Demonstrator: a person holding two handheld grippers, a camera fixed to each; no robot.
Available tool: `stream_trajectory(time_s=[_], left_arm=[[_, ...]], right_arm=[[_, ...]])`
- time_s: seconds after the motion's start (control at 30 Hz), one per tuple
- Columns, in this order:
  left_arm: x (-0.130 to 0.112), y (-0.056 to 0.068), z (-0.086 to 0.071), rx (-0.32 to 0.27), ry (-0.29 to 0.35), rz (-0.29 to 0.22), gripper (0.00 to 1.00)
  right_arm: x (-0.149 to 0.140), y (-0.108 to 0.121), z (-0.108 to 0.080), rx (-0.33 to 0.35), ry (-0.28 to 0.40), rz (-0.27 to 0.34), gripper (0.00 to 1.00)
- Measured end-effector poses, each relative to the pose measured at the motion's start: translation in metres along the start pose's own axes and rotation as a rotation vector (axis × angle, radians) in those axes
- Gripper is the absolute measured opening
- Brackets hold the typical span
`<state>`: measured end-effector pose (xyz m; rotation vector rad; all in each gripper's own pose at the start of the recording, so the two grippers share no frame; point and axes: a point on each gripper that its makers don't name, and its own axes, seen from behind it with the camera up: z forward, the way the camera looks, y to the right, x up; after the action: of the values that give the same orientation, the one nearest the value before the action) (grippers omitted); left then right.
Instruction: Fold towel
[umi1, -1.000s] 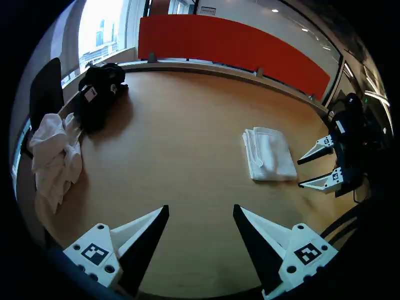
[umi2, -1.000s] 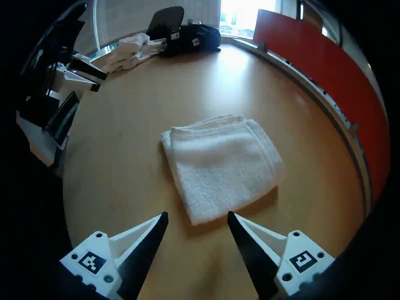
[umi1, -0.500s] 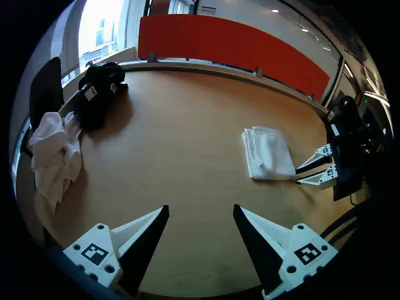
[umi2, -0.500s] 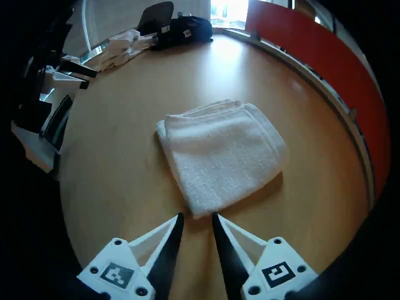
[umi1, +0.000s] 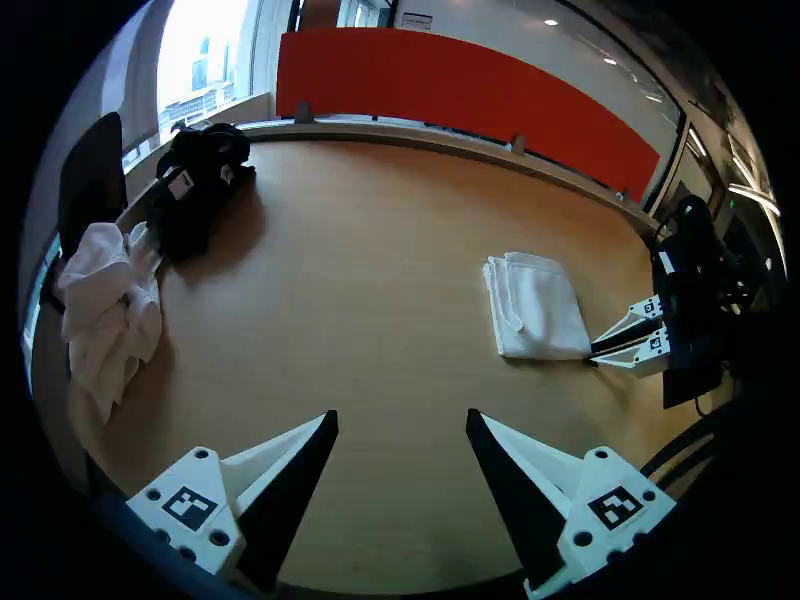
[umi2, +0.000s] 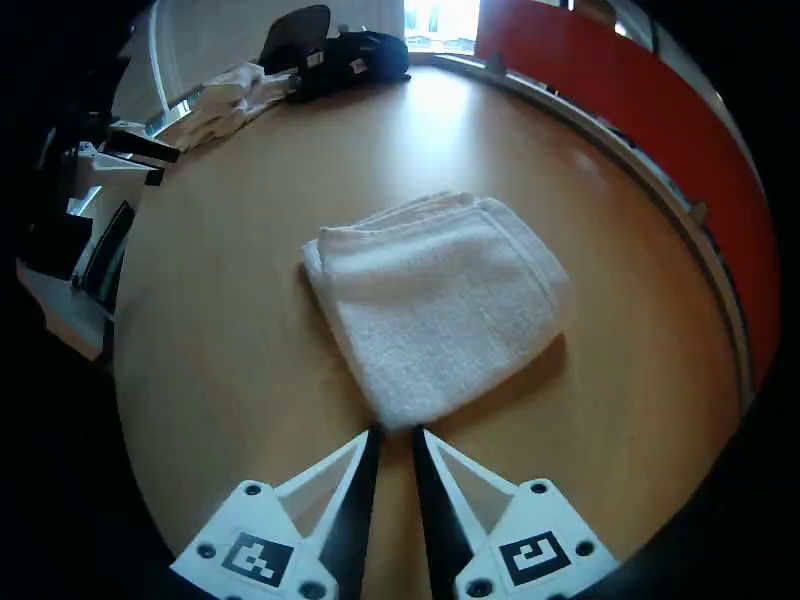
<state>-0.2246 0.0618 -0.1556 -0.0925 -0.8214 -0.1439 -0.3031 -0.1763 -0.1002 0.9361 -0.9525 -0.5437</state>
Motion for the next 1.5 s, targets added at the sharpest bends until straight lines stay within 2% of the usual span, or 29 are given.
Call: stream_trajectory(time_s=[0.17, 0.23, 0.5, 0.8, 1.3, 1.5], left_arm=[[0.0, 0.0, 0.0, 0.0, -0.002, 0.002, 0.95], [-0.001, 0.0, 0.0, -0.001, -0.003, 0.002, 0.95], [-0.001, 0.0, 0.0, -0.003, -0.003, 0.002, 0.95], [0.001, 0.001, 0.002, -0.012, -0.001, 0.007, 0.95], [0.01, -0.003, 0.0, -0.017, 0.018, 0.016, 0.95], [0.013, -0.005, 0.001, -0.022, 0.023, 0.03, 0.95]], right_arm=[[0.0, 0.001, 0.0, -0.001, 0.002, 0.01, 0.05], [0.0, 0.002, 0.0, 0.0, 0.004, 0.01, 0.03], [0.004, 0.007, -0.003, -0.013, 0.017, 0.011, 0.03], [0.019, 0.015, -0.015, -0.036, 0.047, -0.005, 0.02], [0.066, 0.034, -0.043, -0.098, 0.129, -0.052, 0.02], [0.094, 0.045, -0.063, -0.134, 0.184, -0.068, 0.02]])
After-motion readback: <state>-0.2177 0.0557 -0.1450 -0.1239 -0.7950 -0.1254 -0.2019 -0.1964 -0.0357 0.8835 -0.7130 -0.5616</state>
